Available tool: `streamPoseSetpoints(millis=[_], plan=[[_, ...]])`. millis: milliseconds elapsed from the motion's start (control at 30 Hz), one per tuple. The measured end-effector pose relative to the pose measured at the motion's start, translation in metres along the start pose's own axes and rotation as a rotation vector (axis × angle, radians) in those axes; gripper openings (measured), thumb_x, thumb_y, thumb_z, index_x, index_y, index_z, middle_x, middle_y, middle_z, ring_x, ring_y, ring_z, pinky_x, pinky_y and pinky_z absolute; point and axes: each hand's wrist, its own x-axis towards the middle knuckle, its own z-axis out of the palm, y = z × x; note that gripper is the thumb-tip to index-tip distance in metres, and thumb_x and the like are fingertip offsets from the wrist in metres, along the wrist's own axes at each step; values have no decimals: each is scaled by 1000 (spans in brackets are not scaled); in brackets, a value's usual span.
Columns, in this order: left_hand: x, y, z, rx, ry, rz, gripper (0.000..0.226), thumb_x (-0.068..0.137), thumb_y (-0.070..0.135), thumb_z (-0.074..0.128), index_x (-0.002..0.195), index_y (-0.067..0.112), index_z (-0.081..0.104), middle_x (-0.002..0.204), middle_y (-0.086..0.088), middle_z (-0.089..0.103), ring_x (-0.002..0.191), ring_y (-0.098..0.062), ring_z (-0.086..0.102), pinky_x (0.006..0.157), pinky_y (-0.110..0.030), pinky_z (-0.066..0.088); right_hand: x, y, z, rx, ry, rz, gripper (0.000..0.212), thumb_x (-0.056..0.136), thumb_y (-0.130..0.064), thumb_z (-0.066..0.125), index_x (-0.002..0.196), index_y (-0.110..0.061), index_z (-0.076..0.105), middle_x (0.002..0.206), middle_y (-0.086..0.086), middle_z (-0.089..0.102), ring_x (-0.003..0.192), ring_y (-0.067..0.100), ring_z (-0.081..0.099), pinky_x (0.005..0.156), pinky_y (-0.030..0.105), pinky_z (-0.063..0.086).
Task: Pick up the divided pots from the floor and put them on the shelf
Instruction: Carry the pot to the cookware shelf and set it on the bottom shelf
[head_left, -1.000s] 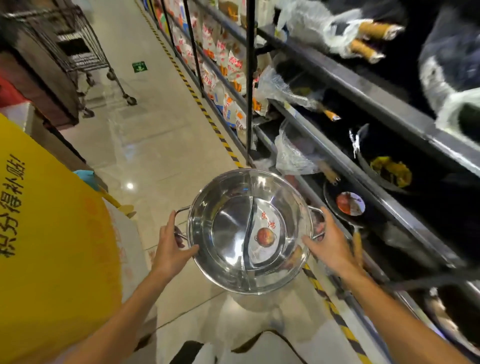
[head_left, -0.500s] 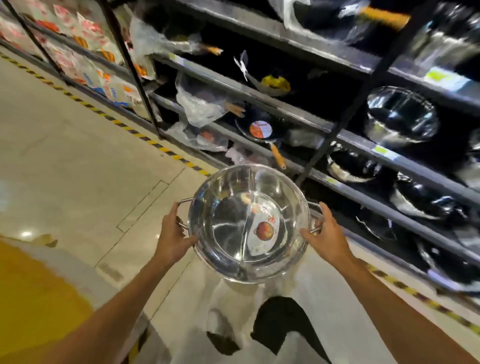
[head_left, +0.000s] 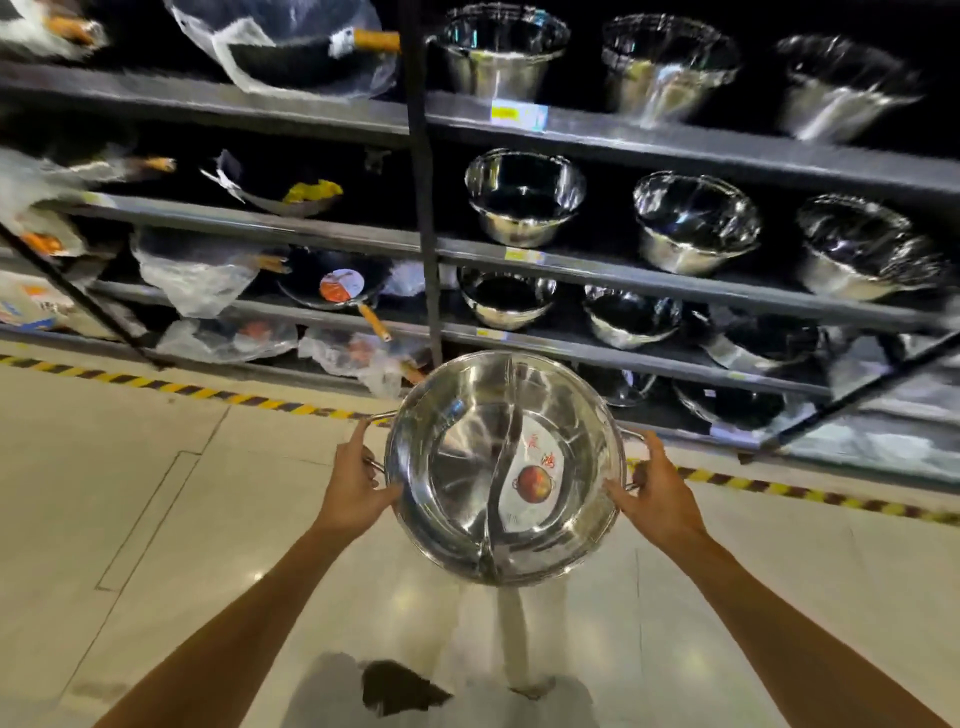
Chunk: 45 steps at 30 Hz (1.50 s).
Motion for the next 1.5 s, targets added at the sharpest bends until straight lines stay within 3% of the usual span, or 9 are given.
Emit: streamPoseSetpoints(millis=[267, 433, 567, 733, 1033, 1167, 1300, 1433, 1500], plan=[[-6, 63, 84, -2, 3, -30, 113, 65, 35, 89, 155, 31, 20, 106, -5, 44, 91, -26, 53, 76, -37, 56, 34, 82, -61, 12, -77, 7, 94, 82, -43, 78, 156, -18, 25, 80, 5, 60, 73, 23, 60, 60, 34, 45], [2, 67, 92, -41, 105, -55, 121, 45, 75, 79, 148, 31, 32, 95, -2, 46, 79, -26, 50, 65, -36, 54, 86, 76, -52, 2, -181, -10, 102, 82, -44, 78, 159, -14, 19, 100, 11, 65, 92, 30, 65, 77, 43, 54], [22, 42, 102, -57, 139, -167, 105, 61, 35, 91, 148, 33, 32, 100, -4, 46, 81, -28, 53, 66, -37, 55, 128, 58, -36, -65, -248, -55, 98, 83, -43, 77, 157, -15, 20, 89, -1, 59, 86, 24, 63, 68, 34, 44], [45, 20, 122, -102, 177, -289, 99, 67, 28, 89, 149, 28, 35, 101, -3, 46, 82, -26, 54, 68, -39, 56, 177, 45, -18, -150, -344, -86, 102, 84, -40, 78, 159, -15, 16, 100, 7, 63, 88, 20, 63, 69, 31, 44], [77, -26, 176, -156, 352, -478, 95, 71, 18, 85, 151, 26, 34, 103, -8, 48, 82, -27, 54, 74, -49, 55, 271, 69, 62, -158, -475, -132, 100, 81, -41, 79, 158, -19, 20, 96, 0, 68, 89, 21, 67, 78, 41, 55], [98, -77, 233, -182, 445, -525, 92, 73, 23, 85, 150, 28, 34, 103, -6, 48, 77, -27, 57, 70, -44, 56, 321, 105, 130, -155, -483, -161, 85, 80, -36, 82, 148, -15, 36, 86, -5, 66, 74, 15, 62, 69, 34, 47], [126, -144, 306, -217, 514, -602, 95, 72, 25, 85, 151, 29, 33, 106, -2, 47, 78, -24, 57, 69, -38, 56, 377, 158, 209, -79, -508, -178, 67, 79, -27, 84, 134, -12, 50, 83, -4, 64, 81, 22, 66, 74, 39, 51], [163, -216, 379, -226, 514, -619, 97, 72, 26, 85, 152, 29, 30, 110, -4, 50, 81, -21, 57, 70, -30, 52, 425, 216, 286, -3, -405, -202, 38, 78, -23, 83, 108, -24, 60, 74, -19, 64, 78, -15, 62, 63, 4, 45], [187, -250, 409, -222, 516, -614, 98, 72, 29, 85, 152, 28, 29, 110, -7, 51, 81, -21, 58, 69, -27, 49, 447, 245, 324, 92, -343, -161, 46, 78, -15, 82, 118, -21, 61, 77, -23, 66, 76, -23, 58, 65, -5, 40]])
